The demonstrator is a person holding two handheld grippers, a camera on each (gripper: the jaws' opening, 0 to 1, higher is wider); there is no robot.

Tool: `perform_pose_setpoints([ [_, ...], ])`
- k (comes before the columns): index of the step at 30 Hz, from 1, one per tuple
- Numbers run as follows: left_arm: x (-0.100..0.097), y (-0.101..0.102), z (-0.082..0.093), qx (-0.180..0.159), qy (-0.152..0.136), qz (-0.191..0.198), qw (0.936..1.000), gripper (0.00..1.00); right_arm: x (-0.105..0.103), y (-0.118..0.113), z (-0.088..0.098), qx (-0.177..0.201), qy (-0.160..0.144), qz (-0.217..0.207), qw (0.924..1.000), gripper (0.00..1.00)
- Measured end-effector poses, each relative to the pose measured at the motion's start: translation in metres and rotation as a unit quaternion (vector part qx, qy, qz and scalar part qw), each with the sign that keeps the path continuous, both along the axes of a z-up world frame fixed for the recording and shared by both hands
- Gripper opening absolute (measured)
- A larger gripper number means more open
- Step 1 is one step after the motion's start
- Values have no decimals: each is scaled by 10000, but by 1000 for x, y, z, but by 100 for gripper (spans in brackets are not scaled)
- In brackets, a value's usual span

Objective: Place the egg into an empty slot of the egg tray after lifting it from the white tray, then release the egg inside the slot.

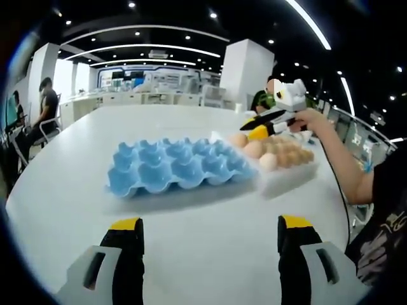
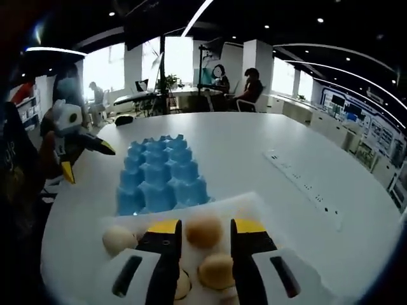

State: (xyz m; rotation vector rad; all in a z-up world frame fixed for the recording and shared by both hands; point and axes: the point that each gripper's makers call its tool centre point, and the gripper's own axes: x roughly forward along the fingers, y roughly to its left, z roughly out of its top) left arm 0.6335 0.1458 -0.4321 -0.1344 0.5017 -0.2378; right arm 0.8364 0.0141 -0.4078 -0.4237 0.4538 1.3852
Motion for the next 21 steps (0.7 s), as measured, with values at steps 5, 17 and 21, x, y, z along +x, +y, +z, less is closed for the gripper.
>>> perform_pose_setpoints([
  [5,2,0,-1,15,31,-30,10000,88,-4,1,-11,-400,-15,265,9988,30],
  [17,0,-10,-2,108,134,-27,9998,88,-2,5,-23,-534,12,425,9977,27],
  [21,6,-13,-6,93,189,-95,9997,88,-3,6,-23,-394,93,433,9982,27],
])
